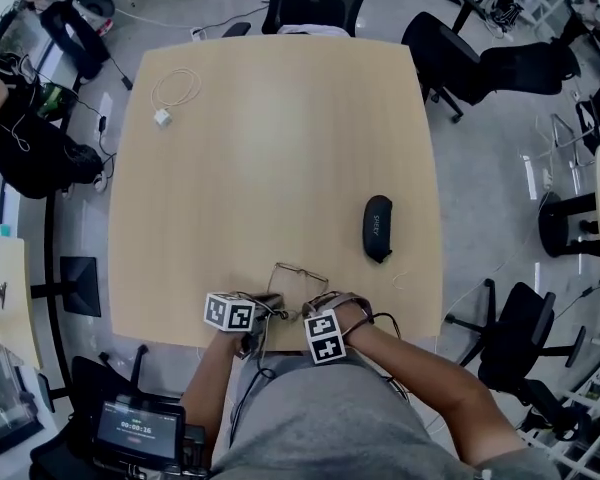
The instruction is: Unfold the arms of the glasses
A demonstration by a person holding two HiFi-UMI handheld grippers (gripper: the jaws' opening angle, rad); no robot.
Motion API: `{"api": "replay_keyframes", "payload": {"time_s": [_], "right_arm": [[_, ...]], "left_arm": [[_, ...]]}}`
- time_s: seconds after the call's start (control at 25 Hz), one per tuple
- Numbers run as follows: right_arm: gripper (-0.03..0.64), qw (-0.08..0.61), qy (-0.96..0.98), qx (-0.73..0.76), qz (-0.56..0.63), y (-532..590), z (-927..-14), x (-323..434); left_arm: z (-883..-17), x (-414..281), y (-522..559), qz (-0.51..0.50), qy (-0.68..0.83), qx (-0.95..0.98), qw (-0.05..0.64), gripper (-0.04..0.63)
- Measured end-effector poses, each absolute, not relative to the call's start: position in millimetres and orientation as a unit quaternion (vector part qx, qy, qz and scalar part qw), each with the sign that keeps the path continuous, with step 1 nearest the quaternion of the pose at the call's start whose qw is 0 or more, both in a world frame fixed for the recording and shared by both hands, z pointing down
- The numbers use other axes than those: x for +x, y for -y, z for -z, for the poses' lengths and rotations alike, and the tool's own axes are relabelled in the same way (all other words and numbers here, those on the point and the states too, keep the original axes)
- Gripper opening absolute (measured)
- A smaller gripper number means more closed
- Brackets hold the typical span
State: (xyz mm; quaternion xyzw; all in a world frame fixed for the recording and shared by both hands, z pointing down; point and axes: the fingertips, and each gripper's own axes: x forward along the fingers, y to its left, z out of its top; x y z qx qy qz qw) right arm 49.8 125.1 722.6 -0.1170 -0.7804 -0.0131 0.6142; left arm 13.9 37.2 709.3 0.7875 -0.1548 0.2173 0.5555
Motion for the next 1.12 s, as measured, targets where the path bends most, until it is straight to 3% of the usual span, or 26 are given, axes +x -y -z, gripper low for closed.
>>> {"api": "replay_keyframes", "payload": {"time_s": [0.32,0.56,1.12], "right_arm": [[0.101,0.631,0.767,-0.117,0.014,-116.0,-725.6,63.5],[0.101,0.595,0.799,-0.088,-0.002,-118.7,-704.8,45.8],[0.101,0.591,0.799,-0.104,0.023,-124.4,-721.2,38.4]], "left_arm": [[-701.5,5.4,-40.4,-0.181,0.102,0.785,0.584,0.012],[-681.5,17.2,-63.9,-0.180,0.047,0.797,0.574,0.015],[-702.0,6.3,-46.0,-0.182,0.092,0.781,0.590,0.014]]}}
